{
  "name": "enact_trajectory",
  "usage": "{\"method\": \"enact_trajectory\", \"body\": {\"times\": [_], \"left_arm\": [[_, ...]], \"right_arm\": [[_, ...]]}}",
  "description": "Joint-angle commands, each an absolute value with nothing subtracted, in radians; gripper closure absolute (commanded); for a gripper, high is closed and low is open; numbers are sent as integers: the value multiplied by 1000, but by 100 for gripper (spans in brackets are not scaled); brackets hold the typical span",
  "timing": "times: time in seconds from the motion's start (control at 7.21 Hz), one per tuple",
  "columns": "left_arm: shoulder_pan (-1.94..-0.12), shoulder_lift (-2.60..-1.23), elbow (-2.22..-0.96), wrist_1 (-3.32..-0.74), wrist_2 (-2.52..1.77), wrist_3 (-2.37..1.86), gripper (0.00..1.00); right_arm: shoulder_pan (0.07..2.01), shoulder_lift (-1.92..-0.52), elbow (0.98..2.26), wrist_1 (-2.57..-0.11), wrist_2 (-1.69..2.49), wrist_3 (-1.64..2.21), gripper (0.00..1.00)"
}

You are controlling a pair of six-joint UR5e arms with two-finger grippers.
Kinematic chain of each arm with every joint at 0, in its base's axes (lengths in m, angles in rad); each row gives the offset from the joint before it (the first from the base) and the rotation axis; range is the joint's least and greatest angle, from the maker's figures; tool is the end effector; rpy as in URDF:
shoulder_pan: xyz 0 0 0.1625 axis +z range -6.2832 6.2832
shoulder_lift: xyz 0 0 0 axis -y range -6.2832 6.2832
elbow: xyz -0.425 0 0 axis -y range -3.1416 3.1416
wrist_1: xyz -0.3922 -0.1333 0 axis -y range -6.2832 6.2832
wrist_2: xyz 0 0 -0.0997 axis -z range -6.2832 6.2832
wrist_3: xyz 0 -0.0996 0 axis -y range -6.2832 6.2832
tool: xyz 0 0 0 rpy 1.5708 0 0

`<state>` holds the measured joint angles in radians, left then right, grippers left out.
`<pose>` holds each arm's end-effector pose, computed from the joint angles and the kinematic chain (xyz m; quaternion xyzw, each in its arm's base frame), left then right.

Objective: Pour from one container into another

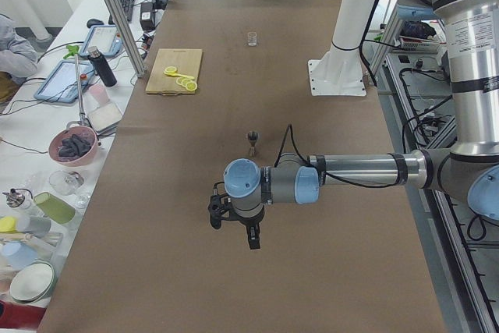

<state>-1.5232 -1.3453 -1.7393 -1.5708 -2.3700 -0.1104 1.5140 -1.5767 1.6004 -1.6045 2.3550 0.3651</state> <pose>-0.0432 -0.3946 0.6741 -0.0569 0.3856 -0.0400 0.9200 0.0351 -0.4914 0.6497 -0.0845 -0.3727 0.1438 0.9128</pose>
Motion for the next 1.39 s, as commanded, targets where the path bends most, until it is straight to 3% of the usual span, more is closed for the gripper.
{"method": "enact_trajectory", "body": {"times": [0.0, 1.25], "left_arm": [[-1523, -1345, -1740, -1571, -2370, -110, 2], [-1523, -1350, -1738, -1571, -2370, -112, 2]], "right_arm": [[1514, -1577, 1601, -1605, 2356, 365, 0], [1514, -1577, 1600, -1605, 2381, 365, 0]]}}
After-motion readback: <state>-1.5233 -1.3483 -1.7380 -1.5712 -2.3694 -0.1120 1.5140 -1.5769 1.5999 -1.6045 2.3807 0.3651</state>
